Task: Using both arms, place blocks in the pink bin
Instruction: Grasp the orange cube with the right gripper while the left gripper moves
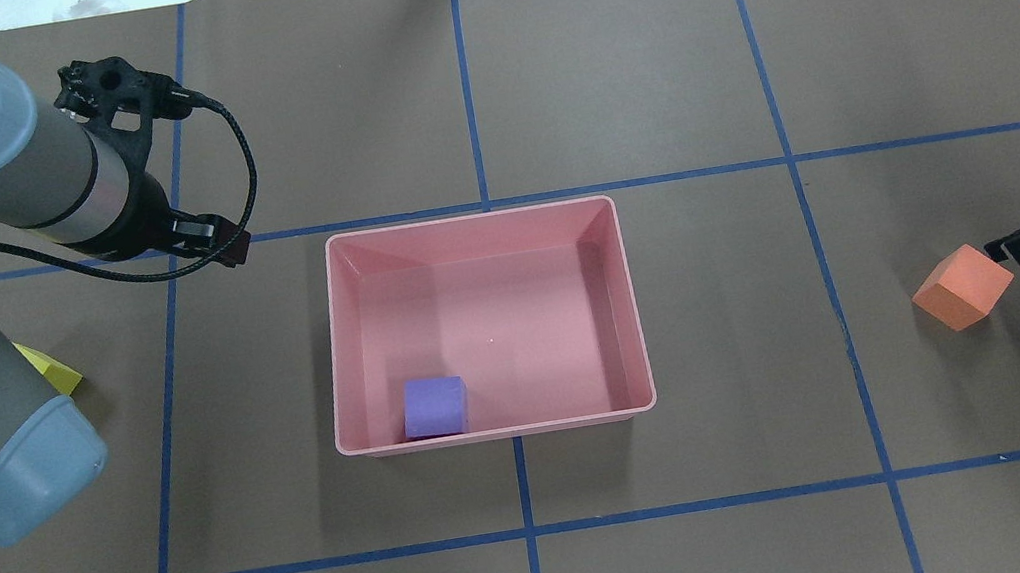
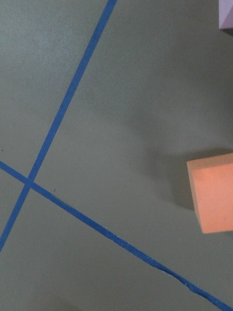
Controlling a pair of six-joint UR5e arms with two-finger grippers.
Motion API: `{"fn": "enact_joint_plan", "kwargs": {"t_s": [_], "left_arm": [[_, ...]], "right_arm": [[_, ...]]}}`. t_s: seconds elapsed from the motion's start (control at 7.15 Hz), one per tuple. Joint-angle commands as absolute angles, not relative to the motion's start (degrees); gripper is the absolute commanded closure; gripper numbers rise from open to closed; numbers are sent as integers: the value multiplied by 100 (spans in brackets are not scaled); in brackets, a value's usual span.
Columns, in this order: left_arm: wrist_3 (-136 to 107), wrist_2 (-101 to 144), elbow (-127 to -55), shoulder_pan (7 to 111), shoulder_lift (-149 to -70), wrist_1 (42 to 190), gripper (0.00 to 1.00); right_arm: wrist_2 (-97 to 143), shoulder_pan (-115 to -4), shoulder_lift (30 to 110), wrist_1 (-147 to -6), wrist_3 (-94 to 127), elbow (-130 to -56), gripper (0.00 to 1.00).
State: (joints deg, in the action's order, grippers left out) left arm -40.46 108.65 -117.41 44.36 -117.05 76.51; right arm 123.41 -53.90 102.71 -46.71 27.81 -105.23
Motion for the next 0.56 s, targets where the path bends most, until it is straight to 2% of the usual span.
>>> {"fn": "enact_joint_plan", "kwargs": {"t_s": [0.0,0.42], "left_arm": [[-4052,10863,-11733,4438,-11698,7655,0],[-4069,10872,-11733,4430,-11698,7655,0]], "right_arm": [[11647,-4669,10257,-4702,3164,-10547,0],[11373,-4360,10239,-4720,3085,-10249,0]]}}
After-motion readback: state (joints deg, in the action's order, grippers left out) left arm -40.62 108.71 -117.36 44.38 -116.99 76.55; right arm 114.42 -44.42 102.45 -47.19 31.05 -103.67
